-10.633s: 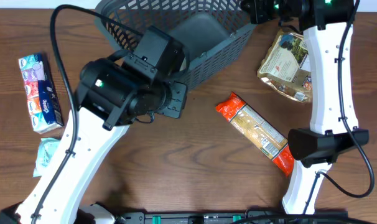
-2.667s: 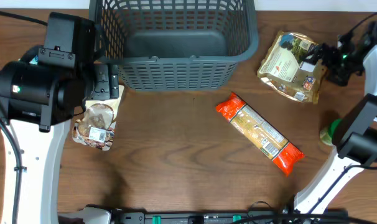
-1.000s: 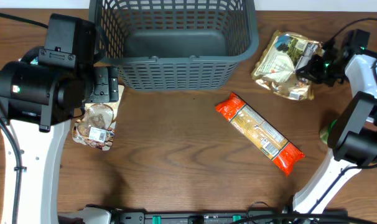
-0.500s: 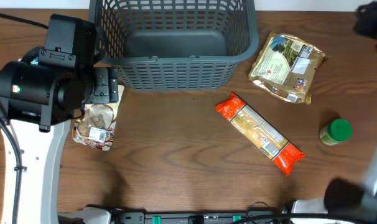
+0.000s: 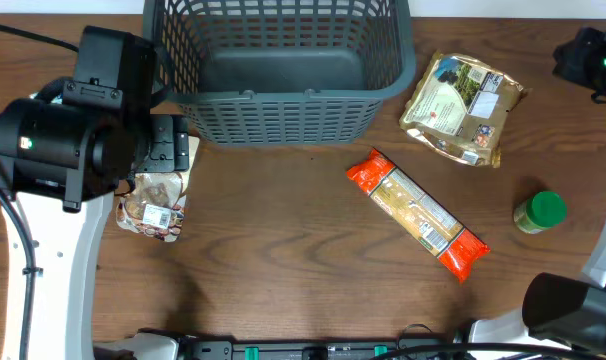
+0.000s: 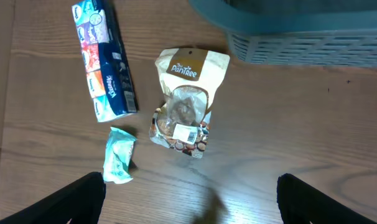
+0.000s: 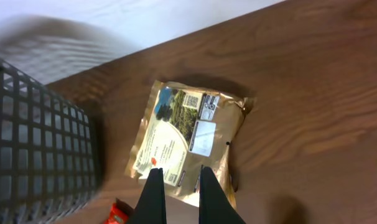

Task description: Pack container

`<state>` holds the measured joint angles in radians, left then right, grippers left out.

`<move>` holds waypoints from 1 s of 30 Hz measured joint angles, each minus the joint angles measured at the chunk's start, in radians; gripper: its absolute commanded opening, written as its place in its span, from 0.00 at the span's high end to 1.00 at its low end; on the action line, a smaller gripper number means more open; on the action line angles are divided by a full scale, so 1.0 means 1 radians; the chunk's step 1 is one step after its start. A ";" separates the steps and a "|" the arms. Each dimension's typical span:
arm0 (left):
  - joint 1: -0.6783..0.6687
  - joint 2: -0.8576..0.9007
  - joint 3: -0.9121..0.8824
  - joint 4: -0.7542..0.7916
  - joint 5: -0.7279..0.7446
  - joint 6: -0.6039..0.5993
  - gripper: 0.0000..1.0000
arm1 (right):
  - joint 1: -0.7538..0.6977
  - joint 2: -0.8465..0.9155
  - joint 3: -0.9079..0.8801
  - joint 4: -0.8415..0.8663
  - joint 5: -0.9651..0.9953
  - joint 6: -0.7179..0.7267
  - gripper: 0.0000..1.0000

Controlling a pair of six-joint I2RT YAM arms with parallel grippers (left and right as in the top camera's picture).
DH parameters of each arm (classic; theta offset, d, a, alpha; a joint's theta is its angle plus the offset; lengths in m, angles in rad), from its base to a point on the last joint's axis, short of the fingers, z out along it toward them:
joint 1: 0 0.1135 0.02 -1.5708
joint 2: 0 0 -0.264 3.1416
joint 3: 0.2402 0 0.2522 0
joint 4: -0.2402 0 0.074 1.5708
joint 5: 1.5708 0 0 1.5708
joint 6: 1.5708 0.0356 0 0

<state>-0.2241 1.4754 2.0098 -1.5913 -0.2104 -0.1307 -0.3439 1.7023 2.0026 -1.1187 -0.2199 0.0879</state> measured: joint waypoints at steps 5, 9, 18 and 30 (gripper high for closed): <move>0.000 0.000 0.000 -0.011 0.000 0.000 0.12 | 0.000 -0.002 0.000 -0.005 0.000 0.000 0.99; 0.000 0.000 0.000 -0.015 0.000 0.000 0.12 | 0.000 -0.002 0.000 -0.008 0.001 0.000 0.99; 0.000 0.000 0.000 -0.015 0.000 0.000 0.12 | 0.000 -0.002 0.000 -0.034 0.021 0.003 0.99; 0.000 0.000 0.000 -0.015 0.000 0.000 0.12 | 0.000 -0.002 0.000 -0.040 0.035 0.005 0.99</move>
<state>-0.2241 1.4754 2.0098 -1.6062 -0.2104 -0.1307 -0.3439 1.7004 2.0026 -1.1587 -0.1852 0.0933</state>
